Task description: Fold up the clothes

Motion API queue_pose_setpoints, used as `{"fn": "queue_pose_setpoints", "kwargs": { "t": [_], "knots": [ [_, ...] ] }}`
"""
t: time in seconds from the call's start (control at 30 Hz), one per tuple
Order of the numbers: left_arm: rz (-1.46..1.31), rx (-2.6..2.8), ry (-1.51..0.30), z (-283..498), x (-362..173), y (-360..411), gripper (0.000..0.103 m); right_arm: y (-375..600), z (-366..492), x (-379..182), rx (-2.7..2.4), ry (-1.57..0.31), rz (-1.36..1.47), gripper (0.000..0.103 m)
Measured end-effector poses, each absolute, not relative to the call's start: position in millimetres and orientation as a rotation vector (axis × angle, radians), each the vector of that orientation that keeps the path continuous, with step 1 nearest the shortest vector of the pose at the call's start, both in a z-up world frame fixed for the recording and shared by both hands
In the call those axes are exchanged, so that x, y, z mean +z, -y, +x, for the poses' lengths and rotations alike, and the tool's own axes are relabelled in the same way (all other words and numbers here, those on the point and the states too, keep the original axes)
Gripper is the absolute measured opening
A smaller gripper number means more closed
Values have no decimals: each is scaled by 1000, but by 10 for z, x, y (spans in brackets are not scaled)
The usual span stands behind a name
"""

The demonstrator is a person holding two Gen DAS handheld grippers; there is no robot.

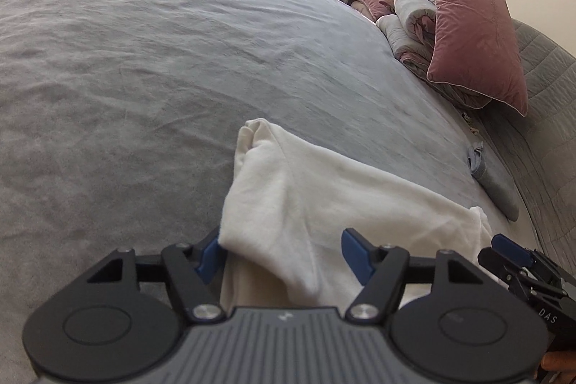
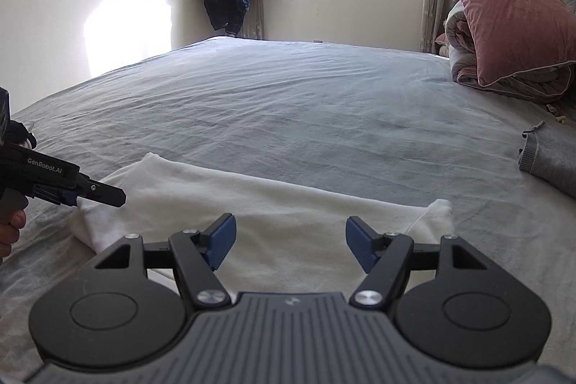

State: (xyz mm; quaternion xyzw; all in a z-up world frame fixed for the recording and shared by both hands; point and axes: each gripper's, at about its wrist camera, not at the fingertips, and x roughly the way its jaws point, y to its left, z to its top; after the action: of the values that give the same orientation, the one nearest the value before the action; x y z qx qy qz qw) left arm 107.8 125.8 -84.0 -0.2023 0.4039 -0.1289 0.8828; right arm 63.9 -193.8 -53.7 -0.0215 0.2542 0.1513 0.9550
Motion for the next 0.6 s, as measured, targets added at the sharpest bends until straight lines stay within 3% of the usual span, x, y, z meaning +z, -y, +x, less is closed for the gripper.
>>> {"fn": "queue_pose_setpoints", "kwargs": {
  "t": [0.27,0.47,0.6],
  "knots": [
    [-415,-264,-849,1085,-858,-1275,55,1762,773,-505,311,-491,-42,68],
    [-397,-264,-841,1069,-874,-1260,45,1711,925,-563,280,-500,-19,56],
    [-378,-262,-832,1052,-891,-1238,36,1660,1040,-670,253,-492,-57,54]
  ]
}}
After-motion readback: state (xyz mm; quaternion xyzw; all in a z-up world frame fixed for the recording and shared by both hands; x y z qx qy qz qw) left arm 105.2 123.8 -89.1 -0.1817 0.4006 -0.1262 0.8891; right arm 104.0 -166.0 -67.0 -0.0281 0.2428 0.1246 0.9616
